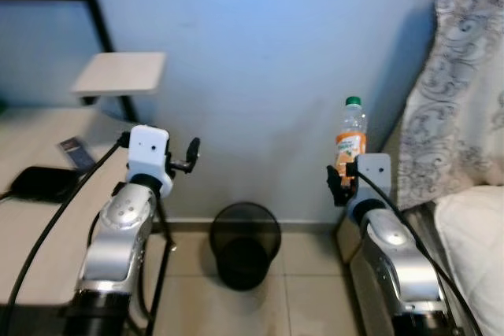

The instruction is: Clean up the room

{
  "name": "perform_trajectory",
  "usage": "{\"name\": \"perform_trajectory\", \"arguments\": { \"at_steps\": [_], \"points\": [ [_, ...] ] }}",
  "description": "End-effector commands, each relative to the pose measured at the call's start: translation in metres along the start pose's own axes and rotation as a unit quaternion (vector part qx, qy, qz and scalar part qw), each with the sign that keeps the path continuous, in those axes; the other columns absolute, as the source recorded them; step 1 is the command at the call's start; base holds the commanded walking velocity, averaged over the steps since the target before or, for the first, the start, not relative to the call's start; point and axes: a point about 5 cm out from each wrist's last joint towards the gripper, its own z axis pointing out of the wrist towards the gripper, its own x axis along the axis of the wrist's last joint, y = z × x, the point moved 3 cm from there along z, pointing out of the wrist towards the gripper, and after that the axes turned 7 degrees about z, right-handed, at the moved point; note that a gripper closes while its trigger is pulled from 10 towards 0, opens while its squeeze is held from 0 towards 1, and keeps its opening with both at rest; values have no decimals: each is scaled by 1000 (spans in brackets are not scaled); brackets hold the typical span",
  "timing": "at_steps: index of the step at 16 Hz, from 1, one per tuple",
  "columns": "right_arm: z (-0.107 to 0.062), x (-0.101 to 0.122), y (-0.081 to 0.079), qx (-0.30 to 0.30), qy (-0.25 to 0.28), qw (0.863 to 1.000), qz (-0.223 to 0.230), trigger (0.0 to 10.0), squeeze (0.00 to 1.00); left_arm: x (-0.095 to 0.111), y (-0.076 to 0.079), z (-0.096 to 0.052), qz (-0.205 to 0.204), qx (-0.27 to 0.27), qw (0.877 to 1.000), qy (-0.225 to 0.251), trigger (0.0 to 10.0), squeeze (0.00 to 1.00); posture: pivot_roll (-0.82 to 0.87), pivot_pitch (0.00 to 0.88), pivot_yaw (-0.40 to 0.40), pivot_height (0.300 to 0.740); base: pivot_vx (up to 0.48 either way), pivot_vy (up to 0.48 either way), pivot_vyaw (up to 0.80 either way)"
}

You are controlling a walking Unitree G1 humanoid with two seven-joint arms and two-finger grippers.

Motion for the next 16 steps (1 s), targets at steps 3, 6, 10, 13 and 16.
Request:
{"name": "perform_trajectory", "arguments": {
  "at_steps": [3,6,10,13,16],
  "points": [
    [2,2,2,-7,1,1000,-6,10000,0,4,2,2,11,-10,1000,7,10000,0,37,0,-13,740,349,0,0],
    [3,1,2,-6,-2,1000,-10,10000,0,4,3,2,10,-13,1000,6,10000,0,38,0,-11,740,349,0,0],
    [-2,-2,4,11,-19,999,-37,10000,0,4,6,-1,18,-21,1000,8,10000,0,46,0,-23,740,346,0,0],
    [-10,-22,19,22,-63,996,-64,10000,0,-7,6,-12,12,-21,1000,-12,10000,0,56,0,-32,740,208,0,0],
    [4,-59,17,74,-154,973,-158,10000,0,-27,26,-17,62,-100,992,-49,10000,0,56,0,-35,740,0,0,0]
  ]
}}
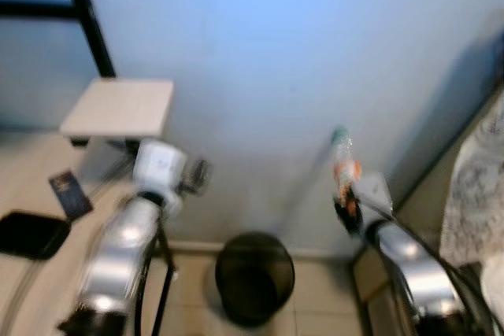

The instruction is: Clean up the room

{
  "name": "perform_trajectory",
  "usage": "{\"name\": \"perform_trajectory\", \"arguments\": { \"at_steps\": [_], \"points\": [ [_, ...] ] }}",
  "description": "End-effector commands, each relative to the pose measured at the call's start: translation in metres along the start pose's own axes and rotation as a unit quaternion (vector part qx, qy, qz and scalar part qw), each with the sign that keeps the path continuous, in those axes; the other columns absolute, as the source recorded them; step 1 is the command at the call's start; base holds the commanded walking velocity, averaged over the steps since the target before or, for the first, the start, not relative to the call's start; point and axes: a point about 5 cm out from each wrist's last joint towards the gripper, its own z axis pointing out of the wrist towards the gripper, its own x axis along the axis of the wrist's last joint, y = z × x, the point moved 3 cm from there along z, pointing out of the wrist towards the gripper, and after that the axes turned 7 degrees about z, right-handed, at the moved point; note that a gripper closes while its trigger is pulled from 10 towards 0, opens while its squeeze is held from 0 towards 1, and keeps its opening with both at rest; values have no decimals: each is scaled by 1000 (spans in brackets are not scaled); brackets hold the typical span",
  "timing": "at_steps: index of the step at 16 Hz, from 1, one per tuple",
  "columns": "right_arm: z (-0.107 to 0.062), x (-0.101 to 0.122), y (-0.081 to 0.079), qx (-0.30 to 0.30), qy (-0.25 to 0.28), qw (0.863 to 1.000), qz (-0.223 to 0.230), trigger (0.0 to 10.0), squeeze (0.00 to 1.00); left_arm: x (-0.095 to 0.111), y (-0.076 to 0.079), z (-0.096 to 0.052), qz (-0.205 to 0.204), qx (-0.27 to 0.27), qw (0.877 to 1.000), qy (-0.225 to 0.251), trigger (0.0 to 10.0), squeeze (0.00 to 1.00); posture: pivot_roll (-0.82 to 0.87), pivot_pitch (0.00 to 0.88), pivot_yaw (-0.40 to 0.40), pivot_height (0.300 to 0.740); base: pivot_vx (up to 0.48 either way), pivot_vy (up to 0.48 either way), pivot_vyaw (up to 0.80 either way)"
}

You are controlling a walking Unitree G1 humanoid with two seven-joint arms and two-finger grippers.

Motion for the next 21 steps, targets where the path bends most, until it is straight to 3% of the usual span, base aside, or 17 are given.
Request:
{"name": "perform_trajectory", "arguments": {
  "at_steps": [1,3,7,14,17,18,19,21],
  "points": [
    [6,3,-12,25,0,999,-29,10000,0,-7,1,-1,15,-19,1000,-16,10000,0,56,0,-35,740,0,0,0],
    [26,3,-30,61,-24,996,-63,10000,0,-12,6,1,48,-85,995,-37,10000,0,54,7,-33,740,0,0,0],
    [45,3,-59,100,-45,985,-130,10000,0,-33,14,-12,129,-207,964,-106,10000,0,61,19,-43,740,0,0,0],
    [52,6,-93,143,-51,975,-165,10000,0,-29,21,-16,122,-260,950,-120,10000,0,64,22,-48,740,0,0,0],
    [53,10,-97,143,-43,976,-157,10000,0,-27,23,-14,121,-267,949,-117,10000,0,64,20,-41,740,0,0,0],
    [54,11,-97,141,-40,978,-149,10000,890,-26,22,-14,122,-267,949,-117,10000,0,67,20,-40,740,0,0,0],
    [54,11,-98,143,-39,978,-145,10000,1000,-25,21,-14,122,-267,949,-117,10000,0,68,19,-41,740,0,0,0],
    [54,12,-97,143,-39,978,-145,10000,1000,-24,20,-14,123,-266,949,-115,10000,0,69,13,-41,740,0,0,0]
  ]
}}
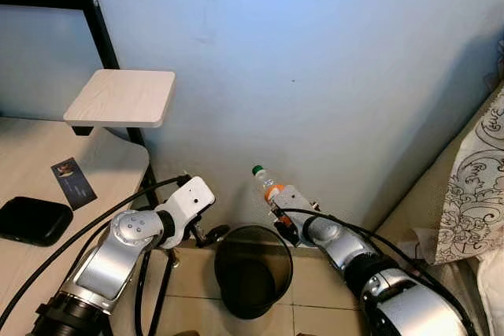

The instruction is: Clean up the room

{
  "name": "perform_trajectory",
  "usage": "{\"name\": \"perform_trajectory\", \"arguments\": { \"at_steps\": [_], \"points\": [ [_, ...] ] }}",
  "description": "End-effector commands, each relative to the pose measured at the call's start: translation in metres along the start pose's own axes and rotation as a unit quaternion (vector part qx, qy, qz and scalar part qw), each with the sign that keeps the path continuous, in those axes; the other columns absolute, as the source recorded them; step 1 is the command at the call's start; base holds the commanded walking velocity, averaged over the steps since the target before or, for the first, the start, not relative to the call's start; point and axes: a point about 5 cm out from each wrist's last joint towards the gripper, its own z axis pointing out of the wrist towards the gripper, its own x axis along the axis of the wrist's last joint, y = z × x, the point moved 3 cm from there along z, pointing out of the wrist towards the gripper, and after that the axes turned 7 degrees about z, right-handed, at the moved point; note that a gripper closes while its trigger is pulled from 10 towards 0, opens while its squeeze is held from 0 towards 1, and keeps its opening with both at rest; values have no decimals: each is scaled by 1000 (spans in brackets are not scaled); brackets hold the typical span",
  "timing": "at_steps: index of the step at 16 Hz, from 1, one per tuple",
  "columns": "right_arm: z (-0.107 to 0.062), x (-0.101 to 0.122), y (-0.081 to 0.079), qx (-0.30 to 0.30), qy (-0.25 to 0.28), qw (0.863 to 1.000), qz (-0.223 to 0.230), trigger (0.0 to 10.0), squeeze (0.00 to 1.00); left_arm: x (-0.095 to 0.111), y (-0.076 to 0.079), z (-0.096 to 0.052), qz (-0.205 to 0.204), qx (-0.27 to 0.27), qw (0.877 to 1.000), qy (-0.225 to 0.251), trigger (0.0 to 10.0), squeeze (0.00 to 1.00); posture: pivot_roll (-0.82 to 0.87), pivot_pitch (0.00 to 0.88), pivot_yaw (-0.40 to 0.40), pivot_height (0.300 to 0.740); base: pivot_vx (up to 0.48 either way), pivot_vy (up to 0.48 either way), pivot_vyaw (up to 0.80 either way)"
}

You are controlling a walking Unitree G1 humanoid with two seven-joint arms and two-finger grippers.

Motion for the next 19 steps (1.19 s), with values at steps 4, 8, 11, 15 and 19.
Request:
{"name": "perform_trajectory", "arguments": {
  "at_steps": [4,8,11,15,19],
  "points": [
    [0,4,4,-6,7,1000,3,10000,1000,10,-5,0,12,3,1000,11,10000,0,70,0,-44,740,0,0,0],
    [0,4,1,7,22,1000,12,10000,0,13,-4,0,9,9,1000,18,10000,0,75,0,-54,740,0,0,0],
    [-9,7,30,-41,80,990,105,10000,0,23,-10,4,-32,75,995,50,10000,0,84,0,-77,740,0,0,0],
    [-63,1,79,-161,193,935,249,10000,0,46,-15,5,-94,172,974,114,10000,0,68,0,-58,740,0,0,-573],
    [-91,-12,81,-237,209,897,310,10000,0,36,-20,-1,-111,235,960,105,10000,0,48,0,-18,740,0,0,-763]
  ]
}}
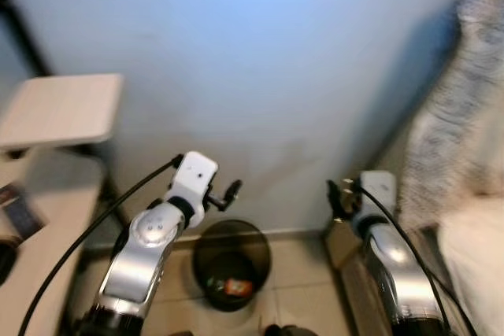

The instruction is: Clean up the room

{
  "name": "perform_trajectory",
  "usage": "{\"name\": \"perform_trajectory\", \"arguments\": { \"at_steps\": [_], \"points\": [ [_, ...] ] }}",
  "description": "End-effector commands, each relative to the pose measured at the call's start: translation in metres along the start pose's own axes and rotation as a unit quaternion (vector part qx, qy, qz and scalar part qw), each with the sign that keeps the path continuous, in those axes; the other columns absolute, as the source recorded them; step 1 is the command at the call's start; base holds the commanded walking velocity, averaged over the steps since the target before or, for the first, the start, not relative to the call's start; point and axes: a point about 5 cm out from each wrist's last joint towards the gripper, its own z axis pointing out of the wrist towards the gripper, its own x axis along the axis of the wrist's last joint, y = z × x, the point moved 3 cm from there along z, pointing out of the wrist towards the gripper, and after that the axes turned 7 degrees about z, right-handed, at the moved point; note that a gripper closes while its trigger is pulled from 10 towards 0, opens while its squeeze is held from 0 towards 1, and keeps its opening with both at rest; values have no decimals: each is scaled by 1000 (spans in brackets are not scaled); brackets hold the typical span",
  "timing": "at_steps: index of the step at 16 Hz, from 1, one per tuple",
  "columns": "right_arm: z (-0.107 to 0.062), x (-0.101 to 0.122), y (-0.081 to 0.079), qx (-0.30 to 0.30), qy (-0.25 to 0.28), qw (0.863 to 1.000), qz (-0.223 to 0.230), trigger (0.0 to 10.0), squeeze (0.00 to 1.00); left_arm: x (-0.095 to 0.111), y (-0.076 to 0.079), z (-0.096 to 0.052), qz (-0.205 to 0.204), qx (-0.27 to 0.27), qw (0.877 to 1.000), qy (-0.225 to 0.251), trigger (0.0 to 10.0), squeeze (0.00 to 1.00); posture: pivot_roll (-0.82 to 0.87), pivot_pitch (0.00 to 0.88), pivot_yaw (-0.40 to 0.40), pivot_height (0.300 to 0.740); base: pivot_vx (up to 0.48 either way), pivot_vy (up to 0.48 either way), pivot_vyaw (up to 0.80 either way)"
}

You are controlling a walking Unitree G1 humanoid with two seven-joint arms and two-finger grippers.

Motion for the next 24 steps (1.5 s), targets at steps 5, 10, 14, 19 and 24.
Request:
{"name": "perform_trajectory", "arguments": {
  "at_steps": [5,10,14,19,24],
  "points": [
    [-19,24,17,-45,32,998,18,10000,0,-16,-21,-18,-83,81,993,-22,10000,0,48,0,-15,740,0,0,-763],
    [-35,21,26,-63,23,998,14,10000,0,-14,-16,-19,-60,67,996,-11,10000,0,27,0,35,740,0,0,-763],
    [-40,20,27,-67,18,998,1,10000,0,-19,-14,-22,-34,52,998,-16,10000,0,27,0,44,740,0,0,-763],
    [-42,25,23,-82,49,995,-37,10000,0,-17,-11,-22,-33,42,998,-13,10000,0,27,0,46,740,0,0,-746],
    [-41,26,17,-64,55,996,-36,10000,0,-14,-9,-21,-35,44,998,-7,10000,0,32,0,25,740,0,0,-781]
  ]
}}
